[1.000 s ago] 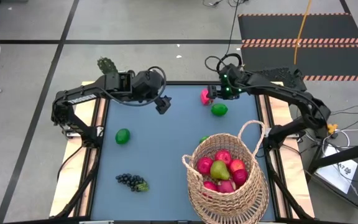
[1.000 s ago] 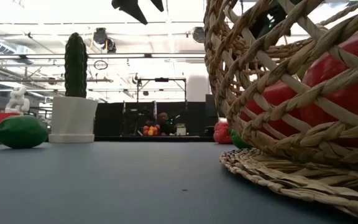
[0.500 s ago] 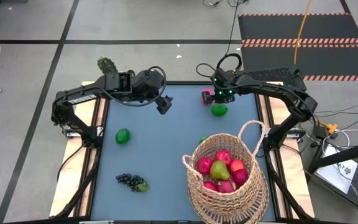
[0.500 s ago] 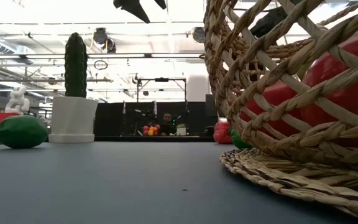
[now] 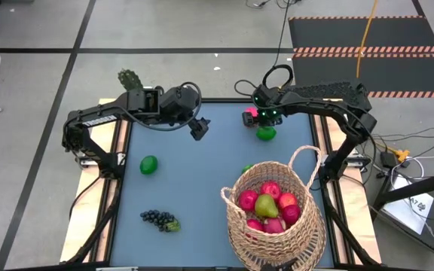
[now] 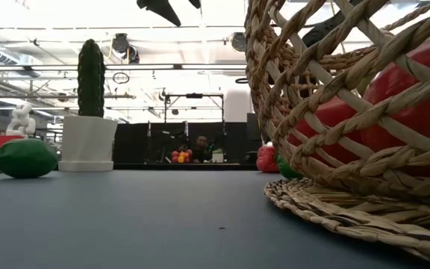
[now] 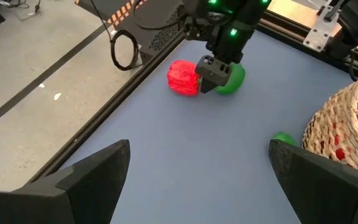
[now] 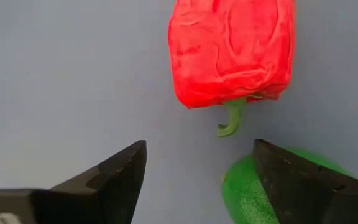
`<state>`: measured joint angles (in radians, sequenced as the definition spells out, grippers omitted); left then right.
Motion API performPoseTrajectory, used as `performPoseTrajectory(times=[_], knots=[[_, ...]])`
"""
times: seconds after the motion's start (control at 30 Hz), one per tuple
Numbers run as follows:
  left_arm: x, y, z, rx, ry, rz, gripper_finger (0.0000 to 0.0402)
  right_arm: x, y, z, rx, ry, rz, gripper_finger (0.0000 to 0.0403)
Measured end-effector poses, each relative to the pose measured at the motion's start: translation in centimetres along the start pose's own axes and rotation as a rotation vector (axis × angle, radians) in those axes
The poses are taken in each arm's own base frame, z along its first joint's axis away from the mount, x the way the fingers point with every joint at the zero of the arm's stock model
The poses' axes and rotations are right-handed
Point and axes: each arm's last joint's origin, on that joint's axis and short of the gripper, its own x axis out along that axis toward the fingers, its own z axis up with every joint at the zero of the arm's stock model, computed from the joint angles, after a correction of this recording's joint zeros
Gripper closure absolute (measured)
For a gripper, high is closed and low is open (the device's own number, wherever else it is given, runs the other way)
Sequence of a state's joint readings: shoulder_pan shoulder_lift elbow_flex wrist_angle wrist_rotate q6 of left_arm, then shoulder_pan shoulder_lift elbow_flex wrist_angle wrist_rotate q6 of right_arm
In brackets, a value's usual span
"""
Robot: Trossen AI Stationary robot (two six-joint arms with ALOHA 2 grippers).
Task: Build produce basket
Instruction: Put the bell pepper into the brown basket
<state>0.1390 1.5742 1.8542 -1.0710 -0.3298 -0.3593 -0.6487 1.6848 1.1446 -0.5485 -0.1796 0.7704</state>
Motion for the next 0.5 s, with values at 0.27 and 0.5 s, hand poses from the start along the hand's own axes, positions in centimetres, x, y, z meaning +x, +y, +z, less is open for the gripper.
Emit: performPoseTrajectory(times=[0.27,0.5], knots=[[0.01,0.02,0.02,0.018,-0.001,0.001,0.0018,-0.06,-0.25,0.24,0.005,-0.039,-0.039,0.0129],[0.01,-0.02,0.13,0.036,-0.012,-0.003,0.0018,-0.06,-0.2,0.29,0.012,-0.059,-0.048,0.0142]])
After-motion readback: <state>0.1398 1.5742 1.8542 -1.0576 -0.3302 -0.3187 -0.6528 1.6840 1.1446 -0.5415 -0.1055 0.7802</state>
